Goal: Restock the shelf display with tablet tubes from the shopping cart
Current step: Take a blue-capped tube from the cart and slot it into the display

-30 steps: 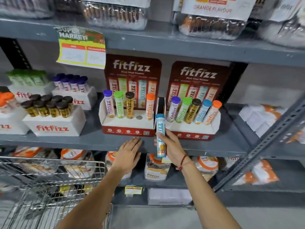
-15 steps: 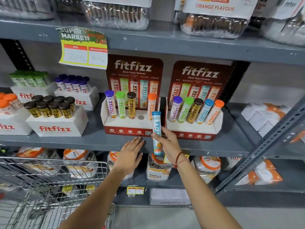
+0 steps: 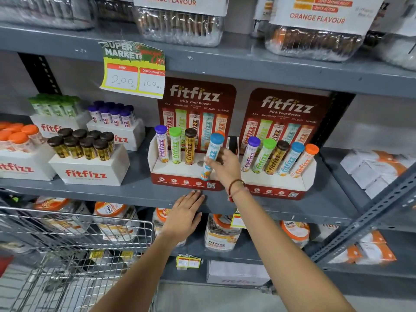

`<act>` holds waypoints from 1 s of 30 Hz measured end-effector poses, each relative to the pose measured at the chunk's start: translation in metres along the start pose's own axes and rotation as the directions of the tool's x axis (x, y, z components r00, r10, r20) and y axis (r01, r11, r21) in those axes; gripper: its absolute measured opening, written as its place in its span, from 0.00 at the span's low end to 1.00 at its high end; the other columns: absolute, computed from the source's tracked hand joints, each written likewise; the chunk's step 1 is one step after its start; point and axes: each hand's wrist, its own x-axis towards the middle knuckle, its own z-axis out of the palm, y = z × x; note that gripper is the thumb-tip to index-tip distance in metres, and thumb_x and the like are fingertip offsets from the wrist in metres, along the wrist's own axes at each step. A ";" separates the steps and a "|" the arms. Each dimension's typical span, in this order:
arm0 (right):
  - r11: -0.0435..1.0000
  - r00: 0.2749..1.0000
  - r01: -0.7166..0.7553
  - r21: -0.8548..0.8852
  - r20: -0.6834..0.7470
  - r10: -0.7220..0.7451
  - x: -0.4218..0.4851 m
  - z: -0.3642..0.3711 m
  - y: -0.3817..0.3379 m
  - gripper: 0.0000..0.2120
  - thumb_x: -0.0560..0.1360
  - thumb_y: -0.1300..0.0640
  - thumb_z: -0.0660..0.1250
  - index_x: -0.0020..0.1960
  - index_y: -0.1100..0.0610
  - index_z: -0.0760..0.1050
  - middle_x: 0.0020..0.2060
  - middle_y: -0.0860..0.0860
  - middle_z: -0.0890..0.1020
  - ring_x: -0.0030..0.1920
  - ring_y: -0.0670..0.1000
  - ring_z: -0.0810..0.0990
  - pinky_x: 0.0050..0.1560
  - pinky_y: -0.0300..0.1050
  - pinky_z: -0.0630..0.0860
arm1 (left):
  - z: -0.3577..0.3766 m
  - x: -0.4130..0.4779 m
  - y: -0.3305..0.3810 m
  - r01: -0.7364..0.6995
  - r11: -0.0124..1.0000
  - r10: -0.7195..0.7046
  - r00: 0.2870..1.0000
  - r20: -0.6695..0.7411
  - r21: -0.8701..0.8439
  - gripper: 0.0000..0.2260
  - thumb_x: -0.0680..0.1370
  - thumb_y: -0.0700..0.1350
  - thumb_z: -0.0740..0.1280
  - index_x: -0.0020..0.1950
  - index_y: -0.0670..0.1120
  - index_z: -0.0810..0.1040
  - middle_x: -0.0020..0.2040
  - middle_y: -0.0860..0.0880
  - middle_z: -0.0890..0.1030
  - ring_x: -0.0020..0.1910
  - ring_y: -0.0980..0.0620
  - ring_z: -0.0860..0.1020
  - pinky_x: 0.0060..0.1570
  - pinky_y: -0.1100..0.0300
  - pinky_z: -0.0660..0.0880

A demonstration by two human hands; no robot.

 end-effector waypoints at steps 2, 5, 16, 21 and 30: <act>0.994 0.998 0.041 -0.103 -0.034 -0.045 0.011 0.007 -0.006 0.16 0.71 0.60 0.72 0.56 0.64 0.75 0.54 0.60 0.82 0.53 0.55 0.81 0.55 0.51 0.79 | 0.000 0.000 -0.002 -0.010 1.000 0.010 1.000 0.000 -0.018 0.24 0.75 0.51 0.54 0.66 0.42 0.71 0.65 0.43 0.74 0.64 0.44 0.72 0.63 0.45 0.62; 0.969 0.989 0.107 -0.223 -0.078 -0.127 0.024 0.017 -0.006 0.15 0.70 0.60 0.73 0.53 0.64 0.76 0.52 0.61 0.82 0.52 0.58 0.81 0.54 0.56 0.79 | -0.003 0.000 -0.006 -0.019 0.999 0.019 1.000 -0.004 -0.039 0.24 0.75 0.51 0.54 0.66 0.41 0.71 0.66 0.42 0.74 0.65 0.44 0.71 0.64 0.46 0.60; 0.891 0.970 0.177 -0.417 -0.082 -0.231 0.034 0.036 0.001 0.14 0.72 0.61 0.69 0.56 0.64 0.73 0.53 0.61 0.81 0.54 0.58 0.80 0.56 0.52 0.77 | -0.013 -0.012 -0.032 0.044 0.999 -0.044 0.999 0.010 -0.006 0.23 0.77 0.51 0.53 0.67 0.41 0.70 0.66 0.42 0.73 0.66 0.45 0.70 0.65 0.45 0.61; 0.868 0.971 0.178 -0.464 -0.058 -0.230 0.034 0.037 -0.004 0.15 0.74 0.61 0.68 0.58 0.65 0.72 0.55 0.61 0.80 0.56 0.58 0.79 0.55 0.47 0.74 | -0.012 -0.012 -0.031 0.052 0.999 -0.052 0.999 0.007 -0.008 0.23 0.77 0.51 0.53 0.67 0.41 0.70 0.67 0.43 0.73 0.66 0.45 0.69 0.65 0.45 0.61; 0.840 0.986 0.062 -0.540 -0.095 -0.134 0.028 0.047 0.003 0.14 0.76 0.62 0.65 0.60 0.64 0.70 0.60 0.61 0.77 0.61 0.60 0.77 0.58 0.52 0.75 | -0.015 -0.012 -0.029 0.063 0.998 -0.063 0.998 0.022 0.001 0.23 0.77 0.51 0.53 0.67 0.41 0.70 0.67 0.43 0.73 0.66 0.45 0.69 0.65 0.45 0.60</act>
